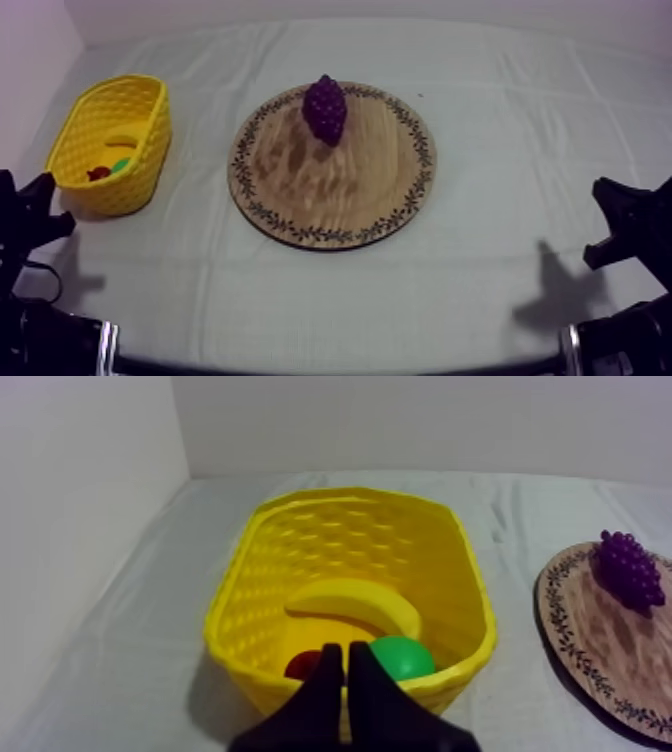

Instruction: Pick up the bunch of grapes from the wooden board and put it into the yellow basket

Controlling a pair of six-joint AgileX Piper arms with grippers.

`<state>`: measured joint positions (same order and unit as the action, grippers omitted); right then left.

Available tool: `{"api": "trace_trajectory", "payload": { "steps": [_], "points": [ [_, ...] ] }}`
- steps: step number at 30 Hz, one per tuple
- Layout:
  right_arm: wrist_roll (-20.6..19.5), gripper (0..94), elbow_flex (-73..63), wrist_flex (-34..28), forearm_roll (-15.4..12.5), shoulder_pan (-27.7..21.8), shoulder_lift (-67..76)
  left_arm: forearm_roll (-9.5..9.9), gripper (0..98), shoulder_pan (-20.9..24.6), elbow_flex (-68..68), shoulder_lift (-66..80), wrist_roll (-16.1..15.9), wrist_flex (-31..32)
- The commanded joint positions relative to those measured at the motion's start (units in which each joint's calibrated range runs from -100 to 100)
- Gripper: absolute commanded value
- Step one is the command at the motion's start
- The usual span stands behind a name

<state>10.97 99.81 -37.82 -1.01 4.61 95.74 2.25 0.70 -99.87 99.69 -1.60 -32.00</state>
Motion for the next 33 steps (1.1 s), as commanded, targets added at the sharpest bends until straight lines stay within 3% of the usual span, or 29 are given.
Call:
{"api": "trace_trajectory", "payload": {
  "steps": [1,9,22,28,33],
  "points": [
    [-0.05,0.4,-0.03,0.00,0.01,-0.02,0.01,-0.32,0.1,1.15,-0.02,0.05,12.71,-0.01],
    [-0.02,0.4,-0.03,0.00,0.01,-0.02,0.01,-0.32,0.3,1.37,-0.02,0.05,11.12,-0.01],
    [-0.05,0.4,-0.03,0.00,0.01,-0.02,0.01,0.03,0.0,0.99,0.07,-0.08,5.53,1.13],
    [-0.05,0.4,-0.03,0.00,0.01,-0.02,0.01,4.41,0.0,-0.65,3.96,-5.76,8.06,6.40],
    [-0.03,0.4,-0.03,0.00,0.01,-0.02,0.01,6.04,0.0,-2.34,14.73,-14.69,8.04,3.42]
  ]
}}
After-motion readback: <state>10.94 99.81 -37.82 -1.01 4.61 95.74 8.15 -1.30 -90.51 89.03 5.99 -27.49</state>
